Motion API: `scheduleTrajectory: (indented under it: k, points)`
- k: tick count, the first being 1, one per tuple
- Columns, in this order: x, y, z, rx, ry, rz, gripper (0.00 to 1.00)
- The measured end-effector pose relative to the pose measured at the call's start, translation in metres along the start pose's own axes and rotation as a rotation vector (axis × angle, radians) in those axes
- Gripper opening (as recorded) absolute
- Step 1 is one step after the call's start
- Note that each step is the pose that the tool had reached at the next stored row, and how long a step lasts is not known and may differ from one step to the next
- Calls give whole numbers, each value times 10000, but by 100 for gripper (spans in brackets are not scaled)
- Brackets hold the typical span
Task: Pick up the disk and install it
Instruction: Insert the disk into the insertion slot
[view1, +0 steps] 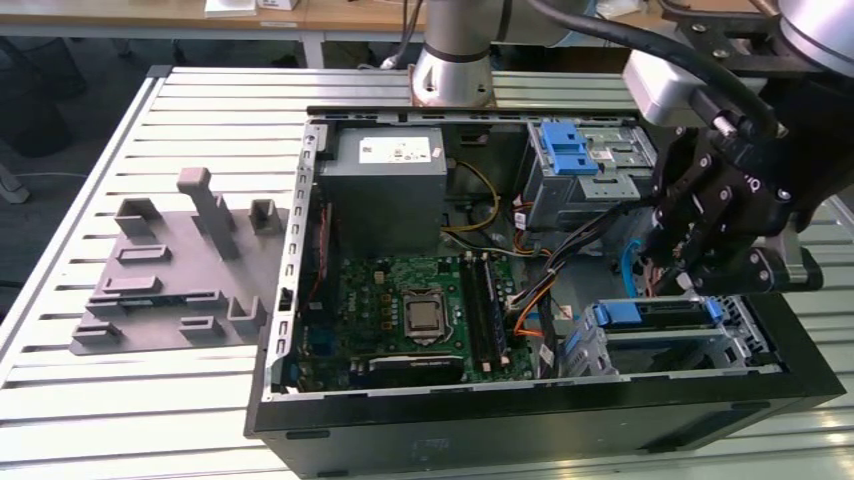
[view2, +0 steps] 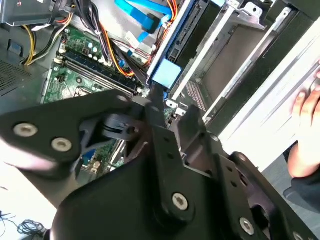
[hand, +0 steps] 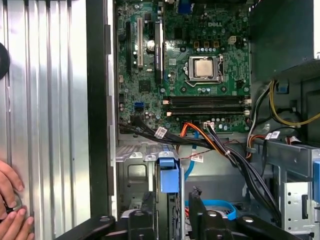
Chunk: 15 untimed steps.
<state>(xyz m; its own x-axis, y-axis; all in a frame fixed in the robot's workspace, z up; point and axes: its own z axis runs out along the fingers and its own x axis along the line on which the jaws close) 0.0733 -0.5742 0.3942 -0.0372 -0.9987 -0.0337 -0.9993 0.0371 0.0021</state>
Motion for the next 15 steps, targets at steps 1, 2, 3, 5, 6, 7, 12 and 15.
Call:
scheduleTrajectory:
  k: [1,2,3,5,6,7,12,15]
  points:
    - [0,0,7,0,-1,1,43]
    - [0,0,13,0,-1,-1,36]
    - [1,0,19,0,-1,-2,30]
    - [1,0,32,0,-1,-5,24]
    - [1,0,39,0,-1,-6,19]
    - [2,0,47,0,-1,-6,19]
    - [3,0,84,0,-1,-7,11]
    - [3,0,103,0,0,-7,11]
